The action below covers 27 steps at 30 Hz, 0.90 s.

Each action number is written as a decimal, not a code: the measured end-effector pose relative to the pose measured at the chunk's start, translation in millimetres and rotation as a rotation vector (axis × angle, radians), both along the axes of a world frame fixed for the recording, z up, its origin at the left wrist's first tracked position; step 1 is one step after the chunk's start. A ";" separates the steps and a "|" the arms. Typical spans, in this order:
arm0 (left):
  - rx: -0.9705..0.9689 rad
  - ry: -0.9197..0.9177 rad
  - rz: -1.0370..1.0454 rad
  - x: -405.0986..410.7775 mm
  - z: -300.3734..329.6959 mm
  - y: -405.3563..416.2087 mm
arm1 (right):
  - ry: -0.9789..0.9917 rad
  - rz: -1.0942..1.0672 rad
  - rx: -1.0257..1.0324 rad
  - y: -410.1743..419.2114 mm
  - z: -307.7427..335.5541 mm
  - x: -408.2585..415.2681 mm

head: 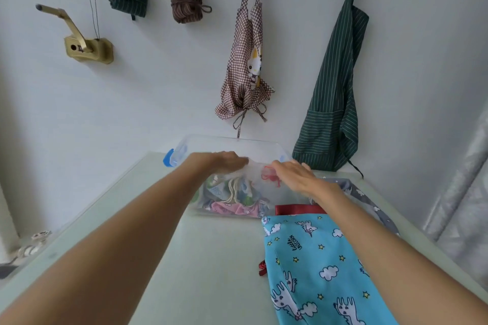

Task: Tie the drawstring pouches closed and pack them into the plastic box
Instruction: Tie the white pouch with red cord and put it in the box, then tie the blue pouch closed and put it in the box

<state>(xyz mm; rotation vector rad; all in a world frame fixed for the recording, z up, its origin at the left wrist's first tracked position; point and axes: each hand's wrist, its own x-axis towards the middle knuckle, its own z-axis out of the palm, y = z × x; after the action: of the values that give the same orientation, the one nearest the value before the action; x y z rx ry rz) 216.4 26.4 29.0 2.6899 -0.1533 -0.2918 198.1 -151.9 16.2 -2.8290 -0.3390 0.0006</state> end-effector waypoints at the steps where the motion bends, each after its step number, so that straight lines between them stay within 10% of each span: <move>1: 0.003 0.048 -0.011 1.1 3.4 -2.0 | 0.026 -0.015 0.003 0.8 3.0 1.5; 10: 0.284 -0.449 -0.019 -26.3 -1.2 -23.2 | -0.089 0.021 -0.011 -8.0 5.7 -11.4; 15: 0.005 -0.752 0.050 -88.8 -18.3 -27.3 | -0.278 0.077 0.003 -60.9 -13.1 -73.7; 23: -0.285 0.184 0.044 -172.8 -86.3 -63.5 | -0.281 -0.318 0.005 -114.6 -71.5 -179.0; 27: -0.312 0.136 0.047 -191.1 -98.5 -83.6 | -0.135 -0.457 0.187 -120.7 -82.7 -211.7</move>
<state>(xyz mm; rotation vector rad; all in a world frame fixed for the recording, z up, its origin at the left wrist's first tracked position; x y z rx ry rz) 25.3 -57.2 -69.5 2.3534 -0.0858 -0.4001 -13.6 -272.6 -66.5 -2.6589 0.2718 -0.3012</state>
